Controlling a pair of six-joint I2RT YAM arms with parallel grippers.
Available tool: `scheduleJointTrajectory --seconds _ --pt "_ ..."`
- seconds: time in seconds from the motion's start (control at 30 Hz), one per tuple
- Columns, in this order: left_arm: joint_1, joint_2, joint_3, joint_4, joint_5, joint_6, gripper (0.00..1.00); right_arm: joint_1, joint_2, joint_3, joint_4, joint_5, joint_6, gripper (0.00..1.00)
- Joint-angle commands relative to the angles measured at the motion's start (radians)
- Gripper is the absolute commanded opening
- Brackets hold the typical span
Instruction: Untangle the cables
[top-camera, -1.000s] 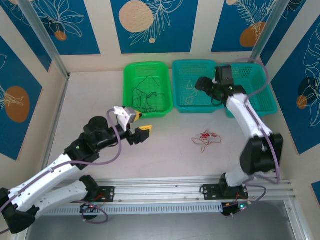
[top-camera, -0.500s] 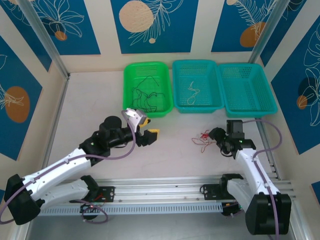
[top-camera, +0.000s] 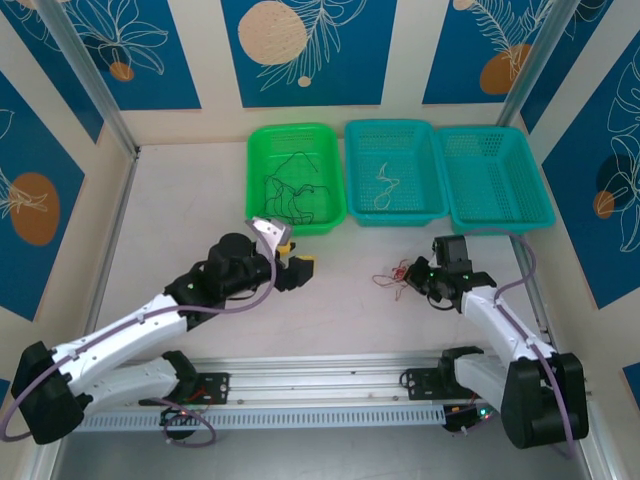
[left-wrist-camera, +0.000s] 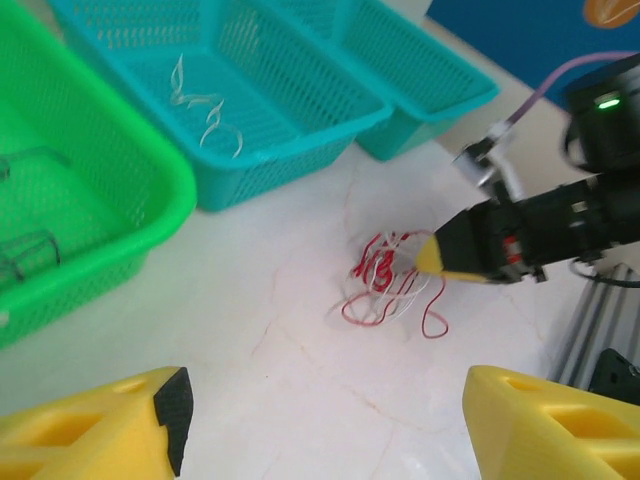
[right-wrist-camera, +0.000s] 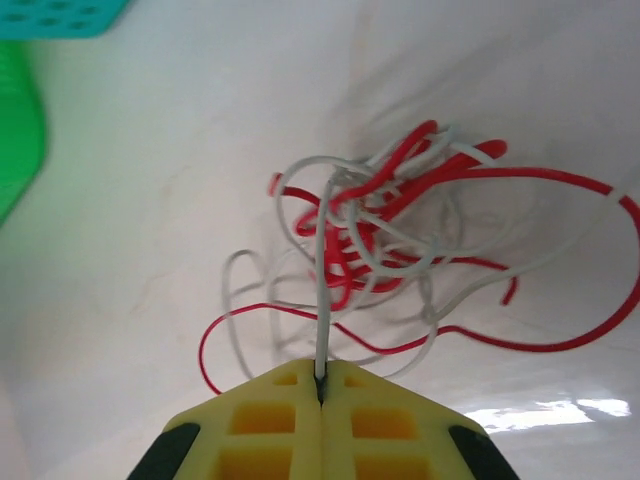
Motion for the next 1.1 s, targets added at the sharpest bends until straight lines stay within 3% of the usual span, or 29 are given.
scheduleJointTrajectory --seconds 0.0,0.27,0.4,0.57,0.67,0.8,0.87,1.03,1.07 --pt "-0.006 0.058 0.036 -0.059 -0.037 -0.127 0.72 0.055 -0.057 0.002 0.026 -0.117 -0.028 0.0" --pt "-0.006 0.198 0.021 0.052 0.084 -0.164 0.73 0.218 -0.144 0.047 0.038 -0.235 -0.061 0.0" --pt "-0.006 0.256 0.033 0.079 0.295 0.07 0.69 0.242 -0.134 0.08 0.046 -0.331 -0.109 0.0" --pt "-0.007 0.245 -0.049 0.168 0.435 0.425 0.67 0.282 -0.095 0.133 0.039 -0.436 -0.147 0.0" --pt "-0.006 0.221 -0.089 0.261 0.457 0.514 0.68 0.329 -0.077 0.164 0.035 -0.458 -0.169 0.0" --pt "-0.008 0.277 -0.029 0.212 0.525 0.596 0.66 0.381 -0.052 0.193 0.042 -0.447 -0.167 0.0" --pt "-0.011 0.314 -0.014 0.226 0.542 0.596 0.57 0.391 -0.04 0.202 0.047 -0.44 -0.163 0.0" --pt "-0.015 0.359 -0.025 0.273 0.544 0.551 0.0 0.392 -0.023 0.217 0.02 -0.366 -0.157 0.0" --pt "-0.016 0.353 -0.038 0.289 0.541 0.543 0.0 0.389 -0.024 0.217 0.013 -0.347 -0.154 0.0"
